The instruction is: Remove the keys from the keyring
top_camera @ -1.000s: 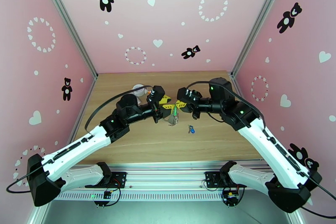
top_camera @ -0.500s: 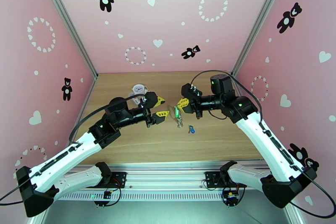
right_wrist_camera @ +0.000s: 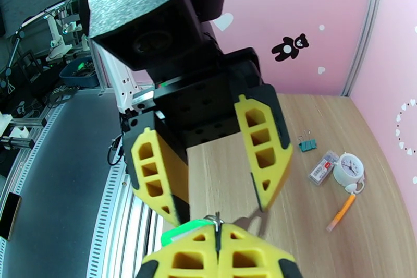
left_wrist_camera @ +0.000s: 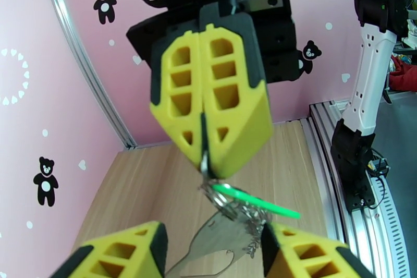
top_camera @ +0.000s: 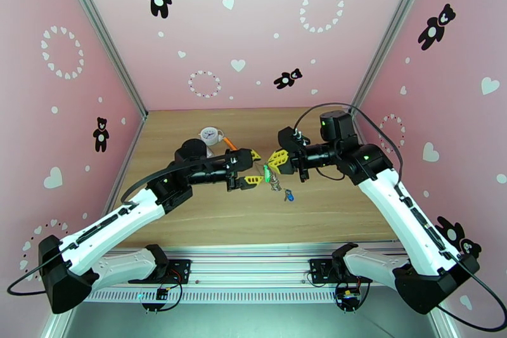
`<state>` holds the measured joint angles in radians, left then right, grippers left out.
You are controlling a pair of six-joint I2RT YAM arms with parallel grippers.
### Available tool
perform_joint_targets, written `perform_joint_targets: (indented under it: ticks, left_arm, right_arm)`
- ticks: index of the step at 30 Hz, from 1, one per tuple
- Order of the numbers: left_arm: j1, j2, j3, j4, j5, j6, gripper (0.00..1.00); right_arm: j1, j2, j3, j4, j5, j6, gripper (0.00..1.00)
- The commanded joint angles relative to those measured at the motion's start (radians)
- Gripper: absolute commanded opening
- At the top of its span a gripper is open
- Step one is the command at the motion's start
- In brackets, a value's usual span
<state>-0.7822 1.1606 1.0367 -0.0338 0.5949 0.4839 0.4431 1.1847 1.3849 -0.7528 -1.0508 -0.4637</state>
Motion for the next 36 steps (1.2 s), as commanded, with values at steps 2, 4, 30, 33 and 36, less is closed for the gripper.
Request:
perform_joint_targets:
  ticks: [2,4,30,33,36]
  left_arm:
    - [-0.008,0.02,0.032,0.005,0.017,0.046,0.52]
    - [-0.008,0.032,0.045,-0.01,0.034,0.054,0.51]
    - [-0.012,0.061,0.015,0.103,0.079,-0.04,0.27]
    - [-0.012,0.068,0.017,0.088,0.077,-0.038,0.26]
    - [-0.012,0.066,0.005,0.087,0.068,-0.031,0.31]
  right_arm:
    - [-0.004,0.008,0.032,-0.02,-0.062,-0.012,0.0]
    - [-0.004,0.011,0.032,-0.026,-0.068,-0.016,0.0]
    - [-0.004,0.007,0.021,-0.026,-0.084,-0.015,0.0]
    - [-0.004,-0.001,0.021,-0.025,-0.081,-0.014,0.0]
    - [-0.004,-0.006,0.02,-0.023,-0.077,-0.011,0.0]
